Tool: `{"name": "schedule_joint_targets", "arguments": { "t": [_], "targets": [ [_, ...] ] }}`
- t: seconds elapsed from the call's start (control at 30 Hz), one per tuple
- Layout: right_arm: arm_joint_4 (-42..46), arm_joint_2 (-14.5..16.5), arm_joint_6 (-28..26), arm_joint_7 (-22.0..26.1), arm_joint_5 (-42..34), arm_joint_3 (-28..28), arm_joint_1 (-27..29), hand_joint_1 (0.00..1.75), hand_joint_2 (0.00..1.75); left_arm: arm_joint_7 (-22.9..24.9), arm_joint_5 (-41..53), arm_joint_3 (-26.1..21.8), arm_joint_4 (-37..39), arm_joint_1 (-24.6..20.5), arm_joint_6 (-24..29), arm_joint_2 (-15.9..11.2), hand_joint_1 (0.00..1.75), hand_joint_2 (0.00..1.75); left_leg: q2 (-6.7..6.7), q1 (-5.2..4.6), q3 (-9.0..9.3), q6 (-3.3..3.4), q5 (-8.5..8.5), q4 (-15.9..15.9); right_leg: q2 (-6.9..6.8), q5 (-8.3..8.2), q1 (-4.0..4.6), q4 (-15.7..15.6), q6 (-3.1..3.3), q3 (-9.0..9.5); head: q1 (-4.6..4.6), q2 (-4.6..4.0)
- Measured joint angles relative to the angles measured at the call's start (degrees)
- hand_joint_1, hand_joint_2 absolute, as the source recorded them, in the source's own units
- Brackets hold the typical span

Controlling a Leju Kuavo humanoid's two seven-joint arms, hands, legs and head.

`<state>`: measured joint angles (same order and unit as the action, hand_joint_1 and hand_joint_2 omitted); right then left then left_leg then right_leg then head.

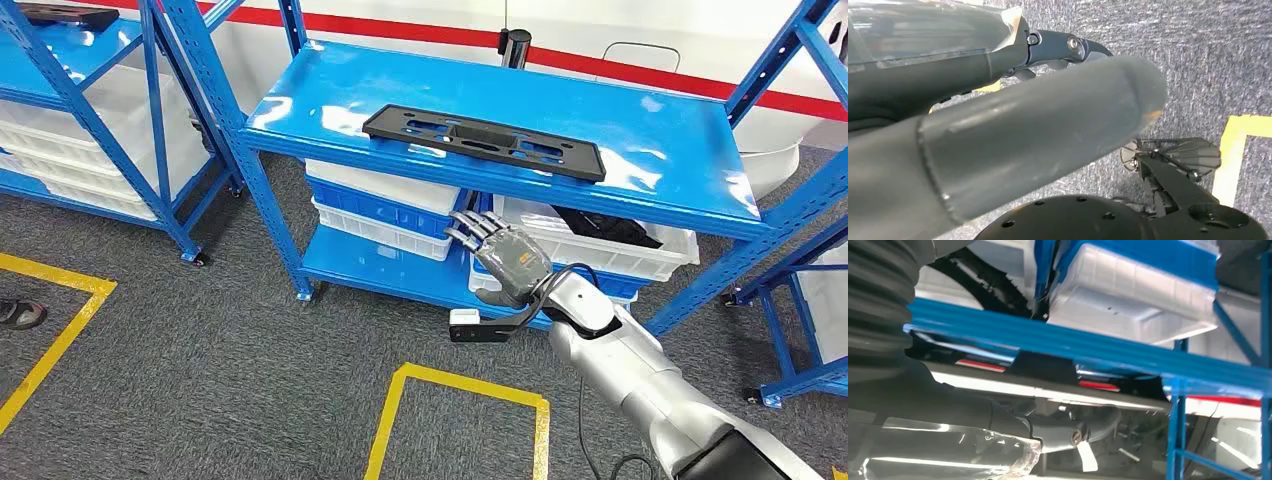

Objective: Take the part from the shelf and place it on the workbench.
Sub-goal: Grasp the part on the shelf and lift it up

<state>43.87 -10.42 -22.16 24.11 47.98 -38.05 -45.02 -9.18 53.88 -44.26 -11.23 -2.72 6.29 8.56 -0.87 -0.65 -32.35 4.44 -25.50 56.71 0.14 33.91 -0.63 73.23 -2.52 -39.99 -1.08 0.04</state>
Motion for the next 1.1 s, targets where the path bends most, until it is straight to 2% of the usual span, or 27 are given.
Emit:
{"name": "schedule_joint_targets", "arguments": {
  "t": [0.07,0.13,0.17,0.2,0.27,0.33,0.37,0.43,0.5,0.53,0.57,0.63,0.67,0.7,0.77,0.83,0.87,0.9,0.97,1.0,1.03,1.07,1.1],
  "targets": [
    [0.0,-0.1,0.0,0.0,0.0,0.0,0.1,0.00,1.75,0.0,0.0,0.0,0.0,0.0,0.0,0.0,0.00,0.00,-0.09,-0.28,0.79,0.03,-0.55,0.0,0.00,-2.21,0.21,-3.8,-0.40,0.93,0.01,0.00],
    [0.0,-0.3,0.0,0.0,0.0,0.0,0.1,0.00,1.75,0.1,0.0,0.0,0.0,0.1,0.0,0.1,0.00,0.00,-0.22,-0.71,2.32,0.01,-1.65,0.0,0.00,-7.19,0.74,-11.5,-0.50,3.00,-0.01,0.00],
    [0.0,-0.3,0.0,0.0,-0.1,0.0,0.1,0.00,1.75,0.1,0.1,0.0,0.1,0.0,-0.1,0.1,0.00,0.00,-0.29,-0.86,2.85,-0.09,-2.16,0.0,-0.05,-8.64,1.02,-14.3,0.00,3.88,-0.03,0.00],
    [0.0,-0.4,0.0,0.0,-0.1,0.0,0.1,0.00,1.75,0.1,0.1,0.0,0.1,0.0,-0.1,0.1,0.00,0.00,-0.32,-0.94,3.18,-0.26,-2.62,0.0,-0.08,-9.65,1.26,-15.8,0.62,4.56,-0.04,0.00],
    [0.0,-0.4,0.1,0.0,-0.1,0.0,0.0,0.00,1.75,0.1,0.1,-0.1,0.1,0.0,-0.1,0.1,0.00,0.00,-0.34,-1.02,3.46,-0.66,-3.06,0.7,-0.12,-9.77,1.19,-16.3,2.01,5.35,-0.07,0.00],
    [0.0,-0.5,0.1,0.0,-0.1,0.0,-0.2,0.00,1.75,0.2,0.1,-0.1,0.1,0.0,-0.1,0.0,0.00,0.00,-0.22,-0.93,2.64,-1.18,-3.19,2.9,-0.09,-10.07,0.59,-16.7,2.80,6.29,-0.06,0.00],
    [0.0,-0.4,0.1,0.0,-0.1,0.0,-0.4,0.00,1.75,0.2,0.1,-0.1,0.1,0.0,-0.1,0.0,0.00,0.00,-0.17,-0.73,1.38,-1.58,-3.43,5.0,-0.09,-9.91,0.32,-16.8,3.09,6.80,-0.11,0.00],
    [0.0,-0.3,0.1,0.0,-0.1,0.0,-0.6,0.00,1.75,0.3,0.1,-0.1,0.1,-0.1,-0.1,-0.1,0.00,0.00,-0.06,0.03,-2.77,-2.62,-5.09,10.9,-0.10,-9.40,0.10,-16.9,3.57,7.28,-0.22,0.00],
    [0.0,-0.2,0.1,0.0,-0.2,0.0,-0.4,0.00,1.75,0.3,0.1,-0.2,0.1,0.0,-0.1,-0.1,0.00,0.00,0.06,1.01,-6.96,-3.70,-7.16,15.3,-0.08,-8.77,-0.12,-16.9,3.56,7.74,-0.23,0.00],
    [0.0,-0.2,0.1,0.0,-0.2,0.0,-0.3,0.00,1.75,0.3,0.1,-0.2,0.1,0.0,-0.1,-0.1,0.00,0.00,0.17,1.48,-8.01,-4.20,-6.87,15.2,-0.07,-8.42,-0.32,-16.9,3.31,8.08,-0.25,0.00],
    [0.0,-0.2,0.1,0.0,-0.2,0.0,-0.2,0.00,1.75,0.3,0.1,-0.3,0.1,0.0,-0.1,-0.1,0.00,0.00,0.32,1.91,-8.00,-4.67,-5.22,13.3,-0.05,-8.07,-0.58,-16.9,3.00,8.51,-0.25,0.00],
    [0.0,-0.2,0.1,0.0,-0.2,0.0,-0.2,0.00,1.75,0.3,0.1,-0.4,0.1,0.0,-0.1,-0.1,0.00,0.00,0.62,2.54,-5.74,-5.47,-0.26,6.3,-0.03,-7.32,-1.06,-16.8,2.19,9.57,-0.27,0.00],
    [0.0,-0.2,0.2,0.0,-0.2,0.0,-0.3,0.00,1.75,0.3,0.1,-0.5,0.2,0.0,-0.1,-0.1,0.00,0.00,0.71,2.58,-4.66,-5.44,0.52,3.6,-0.03,-6.96,-1.14,-16.9,1.71,9.96,-0.32,0.00],
    [0.0,-0.2,0.3,0.0,-0.1,0.0,-0.4,0.00,1.75,0.3,0.1,-0.5,0.2,0.0,-0.1,-0.1,0.00,0.00,0.74,2.46,-3.94,-5.15,0.52,2.0,-0.04,-6.65,-1.10,-17.1,1.19,10.21,-0.36,0.00],
    [-0.1,0.0,0.7,-0.2,0.1,-0.1,-0.8,0.00,1.75,0.3,0.2,-0.5,0.2,-0.1,-0.1,-0.2,0.00,0.00,0.67,2.03,-3.46,-3.80,-0.63,1.2,0.01,-6.70,-0.84,-16.9,0.00,10.70,-0.48,0.00],
    [-0.2,0.3,1.1,-1.1,0.8,-0.3,-1.3,0.00,1.75,0.3,0.3,-0.6,0.2,0.0,-0.2,-0.2,0.00,0.00,0.61,1.84,-2.21,-2.43,0.39,0.8,0.02,-6.43,-0.75,-15.6,-0.80,10.73,-0.37,0.00],
    [-0.5,0.6,1.3,-1.8,1.3,-0.4,-1.7,0.00,1.75,0.3,0.3,-0.6,0.2,0.0,-0.2,-0.2,0.00,0.00,0.63,1.73,-1.55,-1.88,0.68,0.7,-0.03,-5.76,-0.76,-13.9,-0.82,9.88,-0.26,0.00],
    [-1.0,0.9,1.4,-2.6,1.7,-0.5,-2.1,0.00,1.75,0.3,0.4,-0.6,0.2,-0.1,-0.2,-0.2,0.00,0.00,0.62,1.64,-1.05,-1.50,0.77,0.7,-0.08,-4.75,-0.82,-11.1,-0.69,8.29,-0.13,0.00],
    [-2.4,1.6,1.6,-3.8,2.5,-0.7,-3.0,0.00,1.75,0.4,0.5,-0.7,0.2,-0.2,-0.2,-0.2,0.00,0.00,0.54,1.36,-0.77,-1.09,0.37,0.7,-0.10,-2.33,-0.71,-3.8,-0.24,3.53,0.05,0.00],
    [-3.2,2.0,1.7,-4.2,2.7,-0.8,-3.4,0.00,1.75,0.4,0.5,-0.7,0.2,-0.2,-0.2,-0.1,0.00,0.00,0.42,1.20,-0.64,-0.97,0.12,0.7,-0.09,-1.45,-0.58,-1.2,-0.11,1.35,0.13,0.00],
    [-3.9,2.2,1.8,-4.4,2.8,-0.9,-3.6,0.00,1.75,0.4,0.6,-0.7,0.2,-0.2,-0.2,-0.1,0.00,0.00,0.26,1.01,-0.39,-0.88,-0.20,0.7,-0.09,-1.27,-0.41,-0.4,-0.02,0.01,0.19,0.00],
    [-4.5,2.5,1.9,-4.6,2.9,-1.0,-3.9,0.00,1.75,0.4,0.6,-0.7,0.2,-0.1,-0.2,-0.1,0.00,0.00,0.10,0.81,0.00,-0.86,-0.54,0.7,-0.09,-2.18,-0.20,-1.8,-0.09,-0.19,0.25,0.00],
    [-5.0,2.6,1.9,-4.6,3.0,-1.0,-4.1,0.00,1.75,0.4,0.6,-0.8,0.2,-0.1,-0.2,-0.1,0.00,0.00,-0.03,0.62,0.51,-0.88,-0.94,0.7,-0.10,-4.08,0.00,-5.0,-0.21,0.58,0.29,0.00]
  ]
}}
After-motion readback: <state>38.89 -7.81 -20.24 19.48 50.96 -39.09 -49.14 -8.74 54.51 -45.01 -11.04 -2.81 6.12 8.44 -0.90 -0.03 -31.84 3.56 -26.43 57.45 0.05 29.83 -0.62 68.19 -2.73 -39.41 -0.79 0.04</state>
